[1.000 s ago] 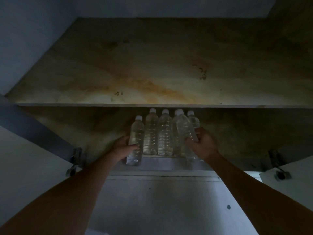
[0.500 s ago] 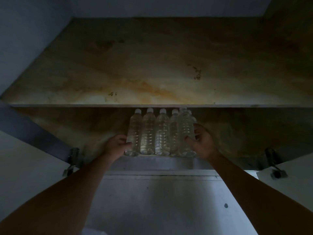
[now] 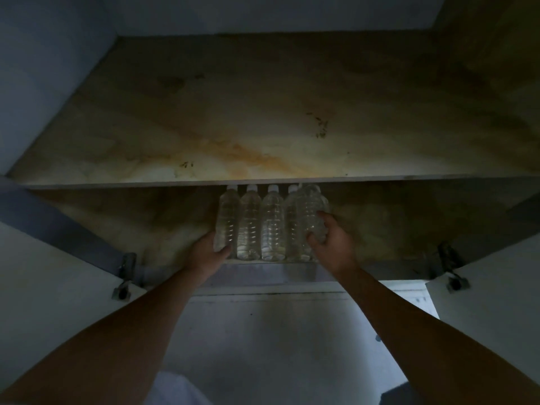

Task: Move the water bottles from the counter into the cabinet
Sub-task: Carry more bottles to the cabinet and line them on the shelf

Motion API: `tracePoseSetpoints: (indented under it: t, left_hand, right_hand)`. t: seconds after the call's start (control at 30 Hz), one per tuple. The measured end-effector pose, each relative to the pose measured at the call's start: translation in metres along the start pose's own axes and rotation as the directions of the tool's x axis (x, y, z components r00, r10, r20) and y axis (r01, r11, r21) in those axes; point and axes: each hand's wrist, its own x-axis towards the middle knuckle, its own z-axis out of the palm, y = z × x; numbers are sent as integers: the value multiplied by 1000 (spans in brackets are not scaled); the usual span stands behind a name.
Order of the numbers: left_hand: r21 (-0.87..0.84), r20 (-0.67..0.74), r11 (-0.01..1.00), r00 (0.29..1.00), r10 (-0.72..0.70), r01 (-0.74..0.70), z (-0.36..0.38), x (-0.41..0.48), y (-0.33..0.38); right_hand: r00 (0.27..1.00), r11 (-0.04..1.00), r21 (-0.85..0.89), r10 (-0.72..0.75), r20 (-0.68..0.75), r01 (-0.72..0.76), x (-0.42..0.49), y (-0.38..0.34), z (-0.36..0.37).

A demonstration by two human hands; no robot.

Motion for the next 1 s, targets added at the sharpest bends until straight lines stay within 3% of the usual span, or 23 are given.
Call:
tracePoseSetpoints:
  t: [0.2,0.27,0.33,0.43,0.67,0.83,1.0]
  left_hand:
    - [331,-37,936,990,137,-117,-15,-49,50]
    - [474,21,847,965,263,-241,-31,-85,66]
    - [575,128,702,894,430,-420,-49,-130,82]
    - [576,194,622,828,526,-530,-92,-201,129]
    - [594,299,598,838,456,-537,-226,-341,263]
    - [558,256,606,812,524,-567,-315,-442,359]
    - [538,232,605,793,563,-586,-353,-507,412]
  right_hand:
    - [991,987,-155,69,117,-51,-31,-21,-26]
    - [989,973,-224,83,125,-54,-61,-34,-54]
    - [985,950,-304,111,135,-65,-101,-53,-85]
    - [980,922,-383,117,161,-47,-166,-93,-142]
    - [977,884,-465,141,157,-53,-296,-236,-305]
    - [983,895,-442,129,134,-57,-373,-336,-414]
    - [995,897,-440,69,75,-29,-426,-375,-470]
